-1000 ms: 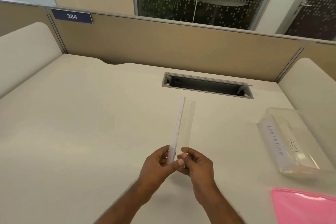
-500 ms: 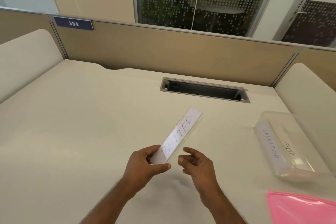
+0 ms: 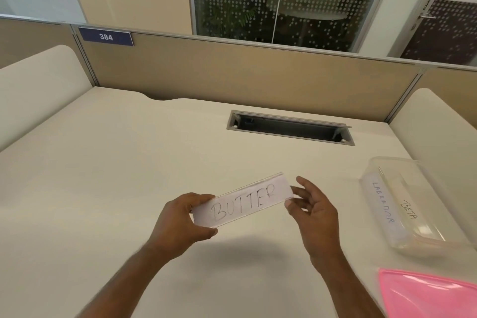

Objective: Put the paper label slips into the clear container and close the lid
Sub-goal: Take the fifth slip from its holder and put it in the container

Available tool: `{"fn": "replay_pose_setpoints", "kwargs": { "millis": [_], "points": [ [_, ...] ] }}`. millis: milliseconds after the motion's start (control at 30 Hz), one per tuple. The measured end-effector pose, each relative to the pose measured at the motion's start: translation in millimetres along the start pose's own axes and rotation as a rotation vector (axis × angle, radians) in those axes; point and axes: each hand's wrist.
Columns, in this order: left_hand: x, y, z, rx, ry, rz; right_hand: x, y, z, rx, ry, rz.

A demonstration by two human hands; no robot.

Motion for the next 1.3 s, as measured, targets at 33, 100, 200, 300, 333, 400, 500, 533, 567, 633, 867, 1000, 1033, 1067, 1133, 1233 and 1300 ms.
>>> {"fn": "replay_pose_setpoints", "kwargs": {
  "millis": [33, 100, 200, 300, 333, 400, 500, 533, 567, 633, 867, 1000, 1033, 1067, 1133, 1233, 1300],
  "points": [
    [2, -1, 3, -0.014, -0.041, -0.012, 4, -2, -1, 0.04, 0.049, -0.02],
    [6, -4, 8, -0.035, -0.112, -0.035, 12, -7, -3, 0.112, 0.145, -0.09],
    [10, -10, 14, -0.061, -0.173, -0.058, 24, -12, -5, 0.212, 0.319, -0.236],
    [13, -15, 20, -0.086, -0.203, -0.072, 32, -15, -8, 0.287, 0.474, -0.382],
    [14, -16, 21, -0.095, -0.213, -0.079, 33, -16, -9, 0.304, 0.521, -0.416],
    [14, -19, 25, -0.117, -0.226, -0.093, 35, -18, -9, 0.324, 0.594, -0.453],
    [13, -24, 30, -0.149, -0.227, -0.109, 36, -20, -7, 0.34, 0.65, -0.443],
    [12, -25, 31, -0.157, -0.228, -0.117, 36, -22, -6, 0.343, 0.661, -0.428],
    [12, -26, 32, -0.162, -0.229, -0.123, 37, -23, -6, 0.349, 0.666, -0.414],
    [11, -28, 34, -0.164, -0.232, -0.131, 38, -25, -4, 0.368, 0.669, -0.395],
    [4, -36, 39, -0.183, -0.245, -0.142, 48, -35, 0, 0.374, 0.631, -0.393],
    [0, -41, 42, -0.213, -0.245, -0.134, 54, -41, -2, 0.393, 0.618, -0.372],
    [-1, -43, 43, -0.223, -0.243, -0.133, 56, -43, -2, 0.395, 0.611, -0.367],
    [-3, -45, 45, -0.23, -0.241, -0.134, 58, -44, -3, 0.398, 0.605, -0.363],
    [-5, -47, 49, -0.244, -0.234, -0.133, 62, -48, -4, 0.409, 0.604, -0.355],
    [-10, -52, 55, -0.275, -0.222, -0.13, 69, -53, -7, 0.429, 0.612, -0.338],
    [-15, -55, 60, -0.298, -0.222, -0.127, 75, -57, -11, 0.426, 0.612, -0.331]
  ]
}}
Point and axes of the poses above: each hand's wrist, its own y-axis away from the middle knuckle, its own x-axis out of the back of the hand, z = x × y, and after that the axes turned 15 degrees about y, right-handed
